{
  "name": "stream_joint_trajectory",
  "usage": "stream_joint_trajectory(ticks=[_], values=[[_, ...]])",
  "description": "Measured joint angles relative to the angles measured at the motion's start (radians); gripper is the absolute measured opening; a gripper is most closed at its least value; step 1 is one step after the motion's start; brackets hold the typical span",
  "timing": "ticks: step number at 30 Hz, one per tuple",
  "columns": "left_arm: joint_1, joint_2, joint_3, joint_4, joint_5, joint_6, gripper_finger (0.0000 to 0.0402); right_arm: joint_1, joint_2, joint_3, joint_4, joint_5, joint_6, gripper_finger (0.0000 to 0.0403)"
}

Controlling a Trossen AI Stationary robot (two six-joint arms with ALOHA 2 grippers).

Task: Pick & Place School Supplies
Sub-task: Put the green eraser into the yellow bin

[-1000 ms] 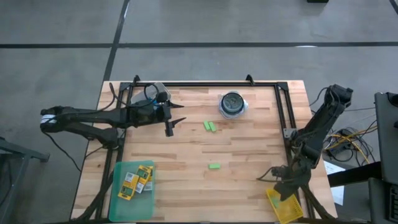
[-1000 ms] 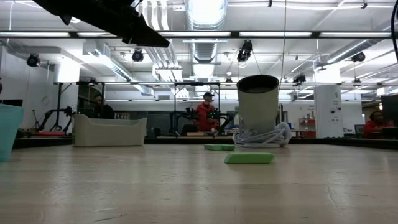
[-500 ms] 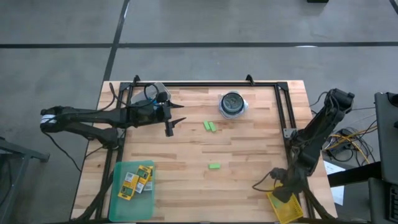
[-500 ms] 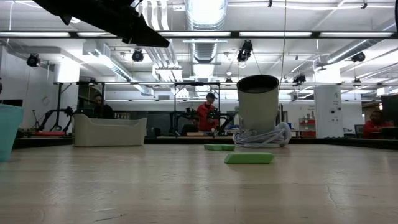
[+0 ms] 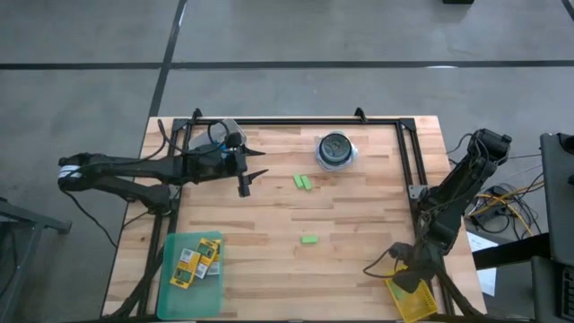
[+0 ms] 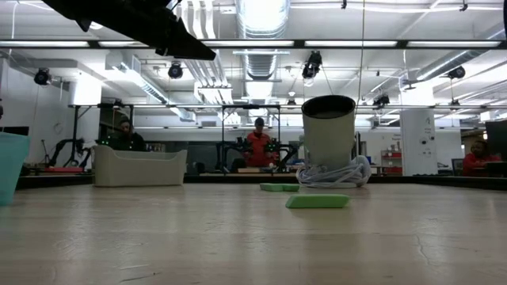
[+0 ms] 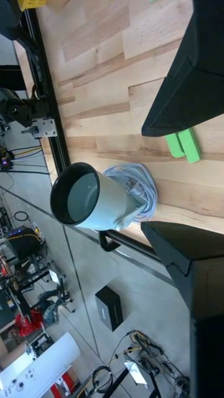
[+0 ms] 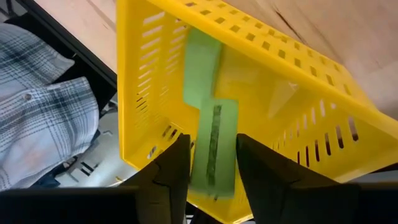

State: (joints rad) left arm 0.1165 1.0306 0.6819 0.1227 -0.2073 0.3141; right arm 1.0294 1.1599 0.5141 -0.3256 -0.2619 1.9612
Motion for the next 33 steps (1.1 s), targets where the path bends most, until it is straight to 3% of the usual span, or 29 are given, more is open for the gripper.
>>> stream_joint_trajectory(ticks=[12, 18, 27, 29, 33], values=[[0.0, 0.0, 0.0, 0.0, 0.0, 0.0, 0.0241, 0.0, -0.006, 0.0, 0.002, -0.001, -0.001, 0.0184], [0.0, 0.0, 0.0, 0.0, 0.0, 0.0, 0.0241, 0.0, -0.042, 0.005, 0.014, -0.06, 0.0, 0.0179], [0.0, 0.0, 0.0, 0.0, 0.0, 0.0, 0.0241, -0.04, -0.148, 0.011, 0.016, -0.051, -0.028, 0.0163], [0.0, 0.0, 0.0, 0.0, 0.0, 0.0, 0.0241, -0.058, -0.169, 0.011, 0.015, -0.02, -0.082, 0.0161], [0.0, 0.0, 0.0, 0.0, 0.0, 0.0, 0.0241, -0.101, -0.208, 0.01, 0.015, 0.168, -0.281, 0.016]])
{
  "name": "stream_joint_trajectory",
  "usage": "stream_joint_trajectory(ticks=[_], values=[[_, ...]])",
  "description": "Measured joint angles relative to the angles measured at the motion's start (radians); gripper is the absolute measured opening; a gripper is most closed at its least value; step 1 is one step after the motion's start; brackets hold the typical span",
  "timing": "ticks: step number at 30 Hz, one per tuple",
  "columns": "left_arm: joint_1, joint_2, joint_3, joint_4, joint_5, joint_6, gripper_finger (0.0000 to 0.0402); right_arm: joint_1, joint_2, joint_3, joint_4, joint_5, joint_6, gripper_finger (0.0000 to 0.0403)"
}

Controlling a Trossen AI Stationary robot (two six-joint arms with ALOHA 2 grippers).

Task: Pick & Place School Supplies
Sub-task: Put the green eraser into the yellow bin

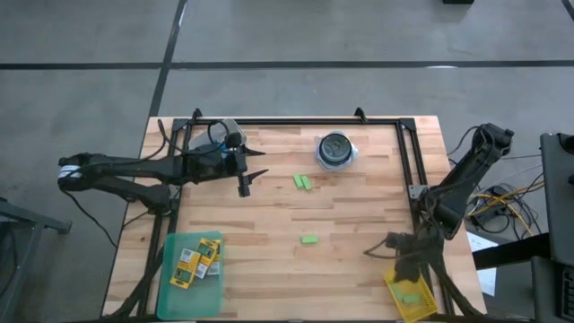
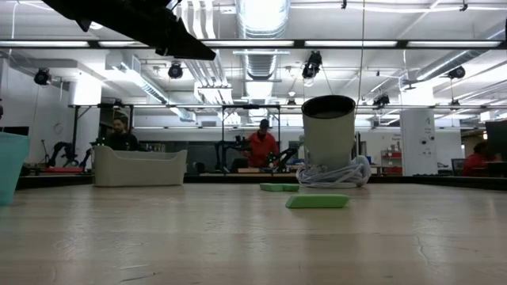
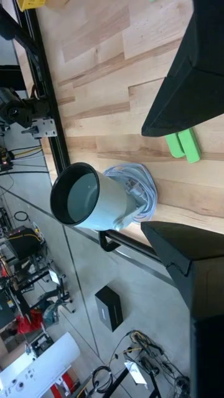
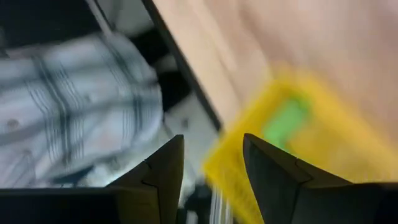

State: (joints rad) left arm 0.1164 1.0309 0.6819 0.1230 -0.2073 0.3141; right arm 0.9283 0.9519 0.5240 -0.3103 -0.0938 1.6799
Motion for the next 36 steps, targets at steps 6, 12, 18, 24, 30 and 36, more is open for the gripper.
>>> stream_joint_trajectory(ticks=[6, 12, 18, 24, 30, 36], values=[[0.0, 0.0, 0.0, 0.0, 0.0, 0.0, 0.0241, -0.111, -0.06, 0.0, -0.014, 0.207, -0.317, 0.016], [0.0, 0.0, 0.0, 0.0, 0.0, 0.0, 0.0241, -0.264, -0.112, -0.001, -0.031, 0.377, -0.628, 0.016], [0.0, 0.0, 0.0, 0.0, 0.0, 0.0, 0.0241, -0.418, -0.119, -0.002, 0.027, 0.516, -0.9, 0.016], [0.0, 0.0, 0.0, 0.0, 0.0, 0.0, 0.0241, -0.502, -0.061, -0.002, 0.224, 0.508, -1.222, 0.016], [0.0, 0.0, 0.0, 0.0, 0.0, 0.0, 0.0241, -0.528, 0.034, -0.002, 0.452, 0.507, -1.524, 0.016], [0.0, 0.0, 0.0, 0.0, 0.0, 0.0, 0.0241, -0.528, 0.118, 0.011, 0.601, 0.51, -1.545, 0.016]])
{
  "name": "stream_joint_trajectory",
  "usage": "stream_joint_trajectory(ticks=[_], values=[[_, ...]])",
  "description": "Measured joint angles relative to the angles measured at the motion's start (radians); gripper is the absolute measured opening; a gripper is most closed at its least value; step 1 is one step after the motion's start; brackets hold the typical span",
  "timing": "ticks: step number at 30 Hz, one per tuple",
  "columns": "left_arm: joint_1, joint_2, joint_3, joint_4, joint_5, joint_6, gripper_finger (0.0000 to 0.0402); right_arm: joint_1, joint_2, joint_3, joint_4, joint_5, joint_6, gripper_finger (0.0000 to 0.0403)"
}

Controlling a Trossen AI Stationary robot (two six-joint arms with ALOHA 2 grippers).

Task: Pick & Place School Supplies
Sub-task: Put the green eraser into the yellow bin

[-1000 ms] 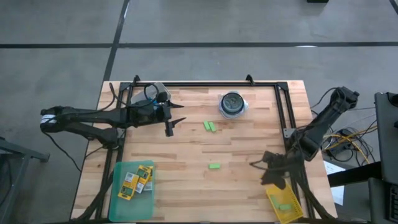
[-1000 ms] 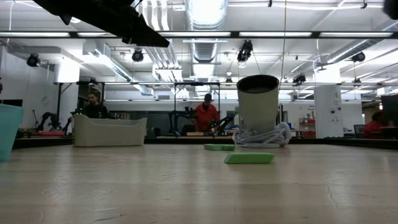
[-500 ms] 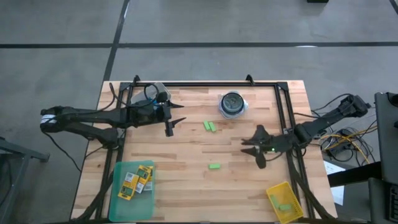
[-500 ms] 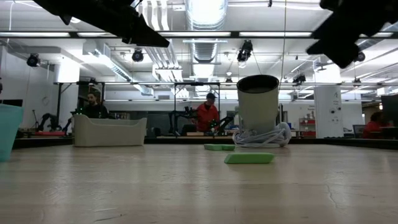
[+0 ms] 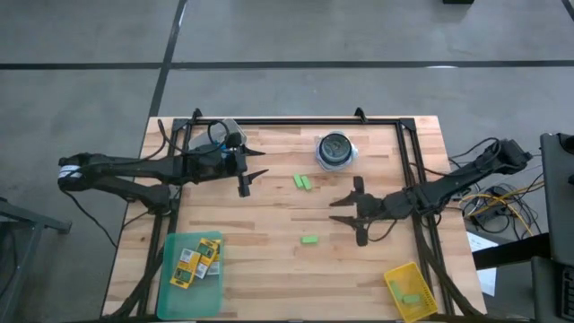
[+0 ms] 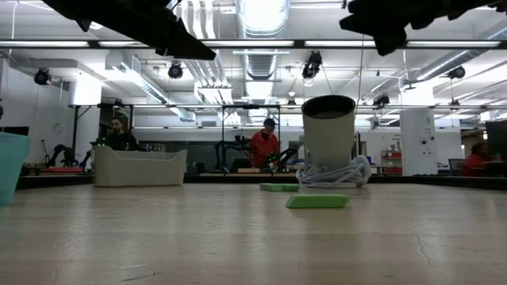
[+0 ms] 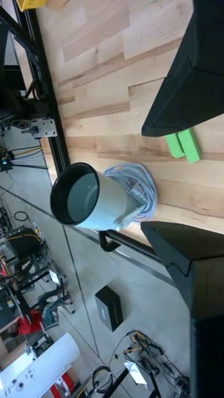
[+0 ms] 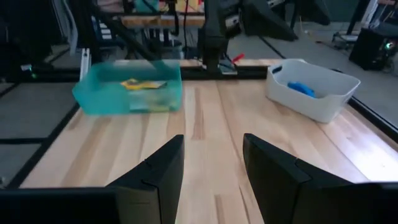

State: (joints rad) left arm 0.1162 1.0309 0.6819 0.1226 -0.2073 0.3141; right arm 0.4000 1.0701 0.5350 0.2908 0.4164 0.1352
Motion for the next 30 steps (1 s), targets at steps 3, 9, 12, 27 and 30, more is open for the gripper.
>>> stream_joint_trajectory(ticks=[3, 9, 12, 27, 30], values=[[0.0, 0.0, 0.0, 0.0, 0.0, 0.0, 0.0241, 0.0, 0.053, 0.0, 0.026, 0.002, -0.017, 0.016], [0.0, 0.0, 0.0, 0.0, 0.0, 0.0, 0.0241, 0.001, 0.174, 0.002, 0.032, 0.002, -0.014, 0.016], [0.0, 0.0, 0.0, 0.0, 0.0, 0.0, 0.0241, 0.001, 0.232, 0.002, 0.035, 0.002, 0.008, 0.016], [0.0, 0.0, 0.0, -0.001, 0.0, 0.0, 0.0241, 0.001, 0.55, 0.021, 0.153, -0.015, -0.046, 0.016], [0.0, 0.0, 0.0, -0.007, 0.0, 0.0, 0.0241, -0.005, 0.593, 0.023, 0.168, -0.094, -0.002, 0.016]])
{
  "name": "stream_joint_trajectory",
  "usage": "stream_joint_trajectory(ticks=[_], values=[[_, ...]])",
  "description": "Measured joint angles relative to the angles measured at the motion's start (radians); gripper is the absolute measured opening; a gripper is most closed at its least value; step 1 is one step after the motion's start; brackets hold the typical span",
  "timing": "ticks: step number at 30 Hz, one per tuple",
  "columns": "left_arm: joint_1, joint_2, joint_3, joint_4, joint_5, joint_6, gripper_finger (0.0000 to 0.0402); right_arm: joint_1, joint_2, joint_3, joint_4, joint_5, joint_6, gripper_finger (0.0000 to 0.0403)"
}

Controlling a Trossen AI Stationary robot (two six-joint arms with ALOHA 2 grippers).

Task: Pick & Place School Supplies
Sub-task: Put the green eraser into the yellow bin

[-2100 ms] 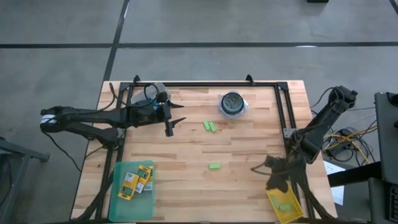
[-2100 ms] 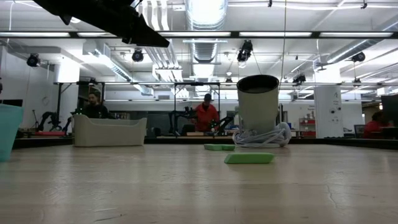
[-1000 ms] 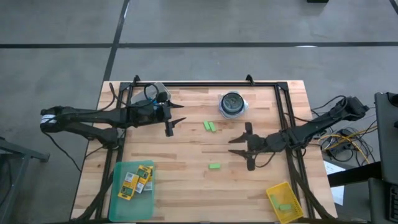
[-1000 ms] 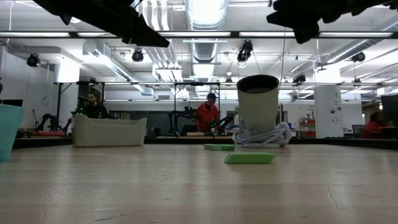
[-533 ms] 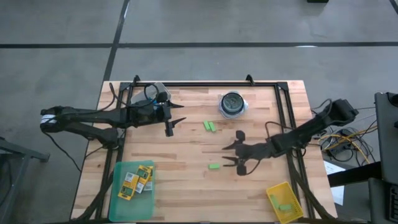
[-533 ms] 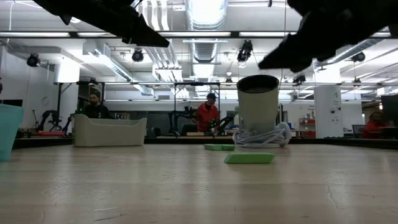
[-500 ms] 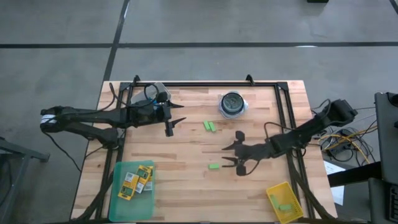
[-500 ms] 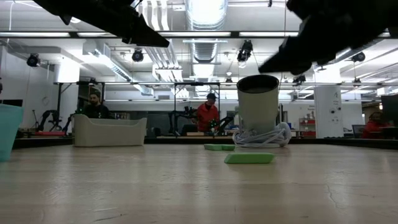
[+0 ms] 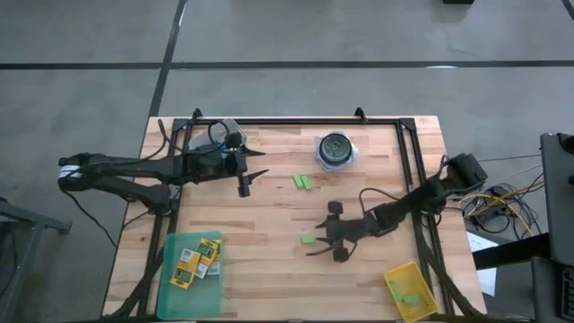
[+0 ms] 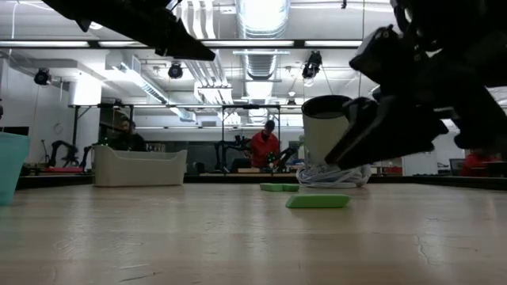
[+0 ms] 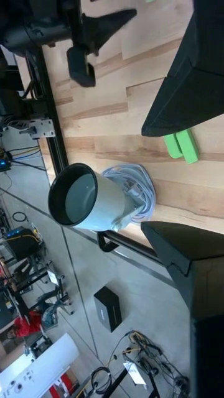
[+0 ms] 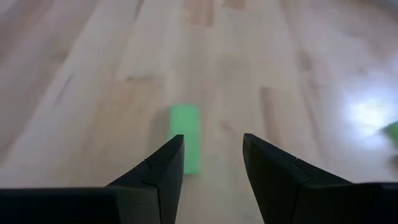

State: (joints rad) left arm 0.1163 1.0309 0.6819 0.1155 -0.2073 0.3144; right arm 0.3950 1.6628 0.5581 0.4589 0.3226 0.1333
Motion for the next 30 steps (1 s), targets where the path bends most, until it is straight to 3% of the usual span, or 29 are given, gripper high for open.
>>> stream_joint_trajectory(ticks=[4, 15, 30], values=[[0.0, 0.0, 0.0, -0.005, 0.0, 0.0, 0.0241, -0.006, 0.022, -0.002, 0.035, -0.057, 0.025, 0.016], [0.0, 0.0, 0.0, -0.006, 0.0, 0.0, 0.0241, -0.014, 0.078, 0.053, 0.049, -0.071, -0.061, 0.016], [0.0, 0.001, 0.0, -0.029, 0.0, 0.0, 0.0241, -0.032, 0.168, 0.095, 0.039, -0.115, 0.032, 0.016]])
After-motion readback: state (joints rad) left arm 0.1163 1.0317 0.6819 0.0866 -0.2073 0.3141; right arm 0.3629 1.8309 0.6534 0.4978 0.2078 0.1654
